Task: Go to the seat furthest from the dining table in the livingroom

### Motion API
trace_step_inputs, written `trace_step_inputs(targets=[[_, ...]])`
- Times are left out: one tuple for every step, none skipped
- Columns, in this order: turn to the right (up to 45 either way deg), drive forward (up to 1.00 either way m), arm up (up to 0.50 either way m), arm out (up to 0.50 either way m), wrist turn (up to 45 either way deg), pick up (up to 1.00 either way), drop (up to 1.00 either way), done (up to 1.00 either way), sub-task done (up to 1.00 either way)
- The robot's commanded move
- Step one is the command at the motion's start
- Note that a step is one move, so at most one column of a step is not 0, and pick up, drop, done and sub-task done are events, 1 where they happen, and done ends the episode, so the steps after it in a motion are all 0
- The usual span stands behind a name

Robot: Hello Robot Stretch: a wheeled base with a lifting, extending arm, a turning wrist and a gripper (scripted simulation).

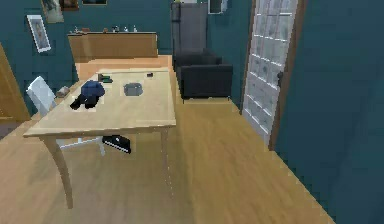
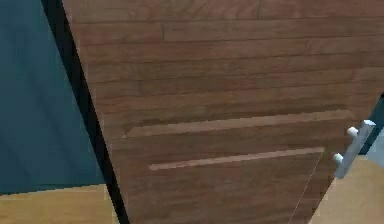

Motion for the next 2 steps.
trace_step_inputs(targets=[[0.0,0.45,0.0,0.0,0.0,0.0,0.0,0.0,0.0],[-18.0,0.0,0.0,0.0,0.0,0.0,0.0,0.0,0.0]])
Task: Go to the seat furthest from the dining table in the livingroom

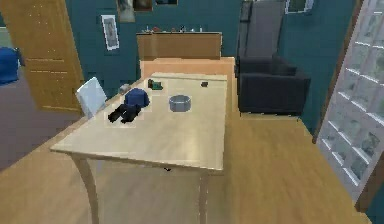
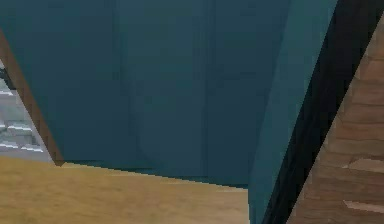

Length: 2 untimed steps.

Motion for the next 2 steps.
trace_step_inputs(targets=[[0.0,0.05,0.0,0.0,0.0,0.0,0.0,0.0,0.0],[-15.0,0.0,0.0,0.0,0.0,0.0,0.0,0.0,0.0]])
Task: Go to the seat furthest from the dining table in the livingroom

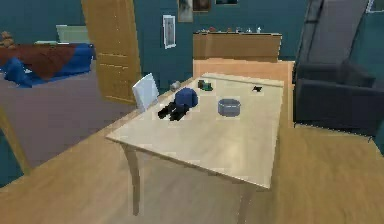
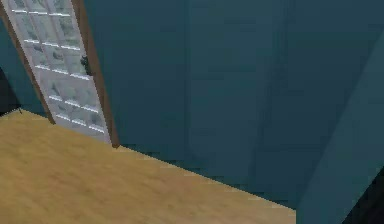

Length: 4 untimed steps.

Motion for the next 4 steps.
trace_step_inputs(targets=[[0.0,0.3,0.0,0.0,0.0,0.0,0.0,0.0,0.0],[-45.0,0.0,0.0,0.0,0.0,0.0,0.0,0.0,0.0],[-15.0,0.0,0.0,0.0,0.0,0.0,0.0,0.0,0.0],[-3.0,0.0,0.0,0.0,0.0,0.0,0.0,0.0,0.0]])
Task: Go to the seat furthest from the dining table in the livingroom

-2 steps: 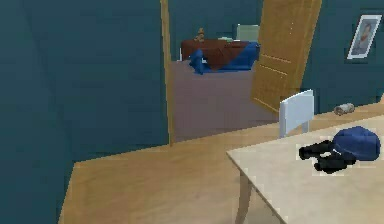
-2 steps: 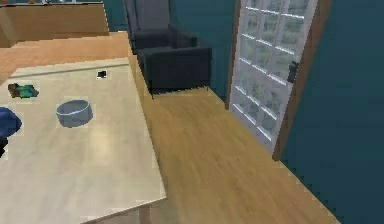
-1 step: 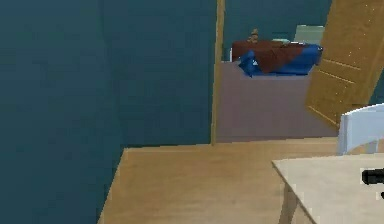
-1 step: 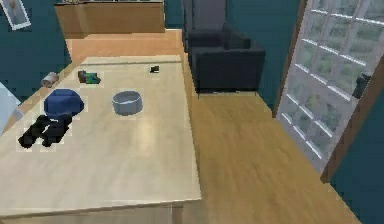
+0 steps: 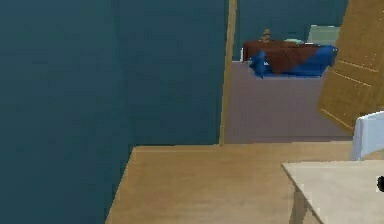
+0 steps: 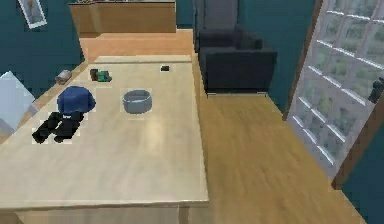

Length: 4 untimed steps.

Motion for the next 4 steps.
trace_step_inputs(targets=[[0.0,1.0,0.0,0.0,0.0,0.0,0.0,0.0,0.0],[-42.0,0.0,0.0,0.0,0.0,0.0,0.0,0.0,0.0],[0.0,0.05,0.0,0.0,0.0,0.0,0.0,0.0,0.0],[45.0,0.0,0.0,0.0,0.0,0.0,0.0,0.0,0.0]])
